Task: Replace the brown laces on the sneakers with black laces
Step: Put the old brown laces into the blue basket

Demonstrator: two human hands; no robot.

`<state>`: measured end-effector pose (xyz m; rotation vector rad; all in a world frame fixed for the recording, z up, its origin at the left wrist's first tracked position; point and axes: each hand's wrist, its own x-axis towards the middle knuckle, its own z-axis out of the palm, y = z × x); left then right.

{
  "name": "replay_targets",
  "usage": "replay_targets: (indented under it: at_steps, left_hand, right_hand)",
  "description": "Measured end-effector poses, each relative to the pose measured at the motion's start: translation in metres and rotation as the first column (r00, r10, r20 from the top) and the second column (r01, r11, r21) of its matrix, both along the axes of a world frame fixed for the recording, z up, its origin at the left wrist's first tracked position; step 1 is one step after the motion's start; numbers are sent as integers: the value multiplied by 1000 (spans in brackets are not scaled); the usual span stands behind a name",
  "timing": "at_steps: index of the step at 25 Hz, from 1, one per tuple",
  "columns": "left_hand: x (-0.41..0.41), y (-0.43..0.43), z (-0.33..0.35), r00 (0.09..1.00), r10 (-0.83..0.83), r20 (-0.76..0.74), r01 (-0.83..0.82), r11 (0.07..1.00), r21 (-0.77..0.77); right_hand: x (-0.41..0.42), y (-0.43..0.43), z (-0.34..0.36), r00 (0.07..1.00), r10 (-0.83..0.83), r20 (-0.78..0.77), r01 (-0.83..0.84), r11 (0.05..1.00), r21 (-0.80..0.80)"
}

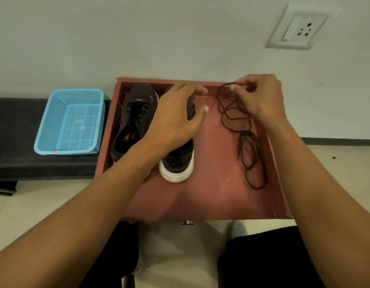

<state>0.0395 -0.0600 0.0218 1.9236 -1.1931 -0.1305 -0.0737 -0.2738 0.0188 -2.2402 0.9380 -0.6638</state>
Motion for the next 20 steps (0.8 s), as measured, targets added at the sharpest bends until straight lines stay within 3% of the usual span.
replay_targets:
  at_steps: [5, 11, 15, 20]
  left_hand:
    - [-15, 0, 8, 982, -68, -178, 64, 998, -23]
    - [-26, -1, 27, 958, -151, -245, 116, 981, -153]
    - [-30, 4, 40, 896, -249, -369, 178, 960, -218]
    - [-29, 10, 51, 762, -331, -557, 195, 937, -290]
  right_hand:
    - [-30, 46, 72, 986, 135, 96, -137, 991, 9]
    - [-53, 75, 107, 977, 208, 53, -208, 978, -5]
    - [-63, 72, 104, 977, 177, 123, -178, 984, 2]
    - [-80, 46, 90, 975, 23, 220, -40, 997, 73]
